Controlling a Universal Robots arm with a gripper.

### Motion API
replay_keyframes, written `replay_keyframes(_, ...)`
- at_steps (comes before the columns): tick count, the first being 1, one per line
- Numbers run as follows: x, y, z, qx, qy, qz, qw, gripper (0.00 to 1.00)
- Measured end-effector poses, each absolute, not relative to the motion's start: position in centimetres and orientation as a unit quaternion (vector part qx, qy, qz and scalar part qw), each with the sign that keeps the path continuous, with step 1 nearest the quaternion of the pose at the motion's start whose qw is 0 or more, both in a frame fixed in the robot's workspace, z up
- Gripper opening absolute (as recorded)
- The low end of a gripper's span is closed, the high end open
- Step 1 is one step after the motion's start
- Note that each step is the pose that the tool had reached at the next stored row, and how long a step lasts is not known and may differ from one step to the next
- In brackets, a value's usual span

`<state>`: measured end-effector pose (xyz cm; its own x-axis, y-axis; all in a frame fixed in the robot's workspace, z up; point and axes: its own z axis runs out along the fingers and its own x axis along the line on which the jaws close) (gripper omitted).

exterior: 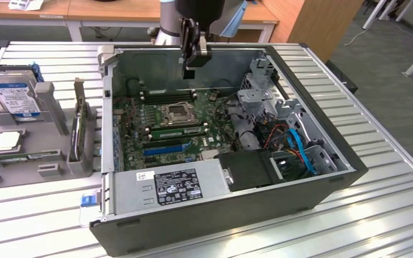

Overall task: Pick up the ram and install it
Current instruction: 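Press down the ram until it locks into place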

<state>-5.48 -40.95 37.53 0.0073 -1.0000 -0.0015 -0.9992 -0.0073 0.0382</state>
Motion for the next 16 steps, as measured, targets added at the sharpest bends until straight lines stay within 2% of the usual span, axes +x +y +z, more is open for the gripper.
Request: replay_keyframes(16,-5.5,-41.0,35.2,0.71,-0.704,-0.014,0.013,0.1)
